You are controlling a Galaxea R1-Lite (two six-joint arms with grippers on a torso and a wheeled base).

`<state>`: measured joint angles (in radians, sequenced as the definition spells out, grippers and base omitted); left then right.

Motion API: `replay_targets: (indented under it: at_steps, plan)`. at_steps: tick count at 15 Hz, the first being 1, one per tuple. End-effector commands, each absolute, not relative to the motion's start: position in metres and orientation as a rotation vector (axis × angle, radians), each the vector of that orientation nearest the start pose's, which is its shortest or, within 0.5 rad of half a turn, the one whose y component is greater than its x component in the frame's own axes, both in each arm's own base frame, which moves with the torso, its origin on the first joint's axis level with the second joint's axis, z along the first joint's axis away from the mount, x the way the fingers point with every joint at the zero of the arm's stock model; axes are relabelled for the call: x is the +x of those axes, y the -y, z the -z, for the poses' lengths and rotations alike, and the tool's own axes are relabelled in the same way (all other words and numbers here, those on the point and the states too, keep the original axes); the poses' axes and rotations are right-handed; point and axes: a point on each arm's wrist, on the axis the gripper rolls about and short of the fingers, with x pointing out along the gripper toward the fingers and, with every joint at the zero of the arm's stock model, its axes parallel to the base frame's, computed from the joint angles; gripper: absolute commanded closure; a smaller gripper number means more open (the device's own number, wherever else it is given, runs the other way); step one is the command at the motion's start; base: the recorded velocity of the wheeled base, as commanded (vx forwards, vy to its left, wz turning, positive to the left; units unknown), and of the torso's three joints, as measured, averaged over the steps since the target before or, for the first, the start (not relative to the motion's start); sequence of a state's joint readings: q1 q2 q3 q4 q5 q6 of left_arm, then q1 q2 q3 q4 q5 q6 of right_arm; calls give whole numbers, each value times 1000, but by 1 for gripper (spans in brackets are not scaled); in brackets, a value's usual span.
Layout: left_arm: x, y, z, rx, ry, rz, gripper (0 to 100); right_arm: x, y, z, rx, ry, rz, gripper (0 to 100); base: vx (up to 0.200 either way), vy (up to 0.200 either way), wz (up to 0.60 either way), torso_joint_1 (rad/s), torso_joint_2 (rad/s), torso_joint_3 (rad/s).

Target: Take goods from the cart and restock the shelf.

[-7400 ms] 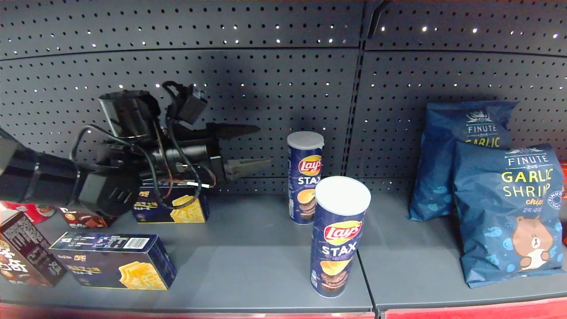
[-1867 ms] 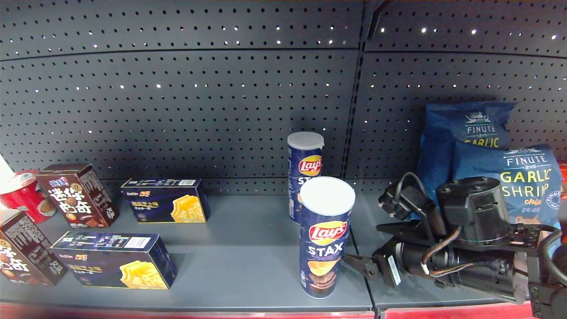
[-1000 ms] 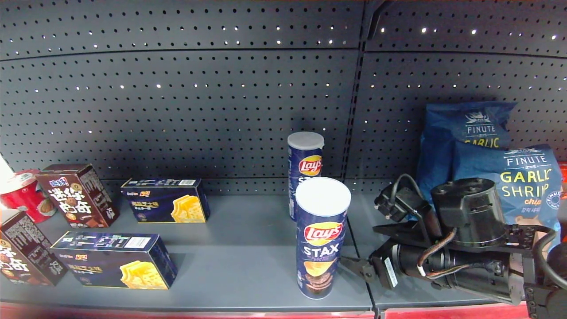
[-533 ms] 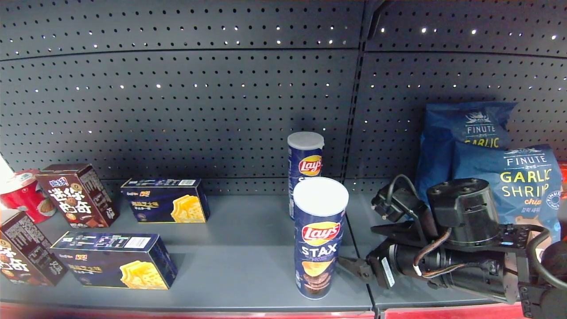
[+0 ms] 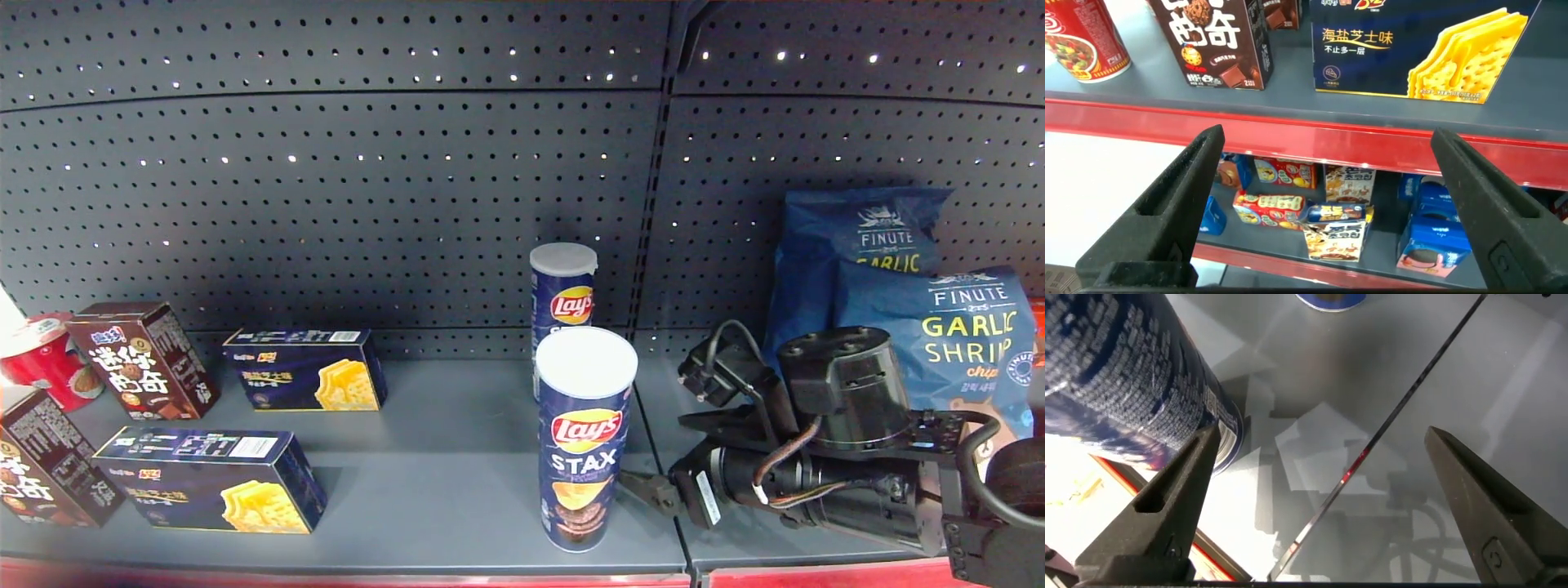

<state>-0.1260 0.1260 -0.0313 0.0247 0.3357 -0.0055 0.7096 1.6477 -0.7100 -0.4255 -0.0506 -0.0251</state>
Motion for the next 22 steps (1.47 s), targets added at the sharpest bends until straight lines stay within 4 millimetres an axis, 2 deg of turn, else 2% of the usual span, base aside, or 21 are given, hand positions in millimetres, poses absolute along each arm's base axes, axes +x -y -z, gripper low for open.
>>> replay_targets:
  at_steps: [1,13,17,20,22]
  plan:
    - [-15,-9,-85,21,-116,-209,0,211,-180,-152,-217,-478,-651,0,0,0,0,0,0,0]
    - [-15,-9,-84,8,-118,-210,0,213,-185,-151,-220,-479,-661,0,0,0,0,0,0,0]
    - [-15,-9,-84,2,-117,-210,0,211,-178,-150,-219,-482,-645,0,0,0,0,0,0,0]
    - [-15,-9,-84,2,-117,-208,0,210,-163,-166,-187,-434,-605,0,0,0,0,0,0,0]
    - [-15,-9,-84,2,-117,-208,0,200,-147,-192,-132,-343,-578,0,0,0,0,0,0,0]
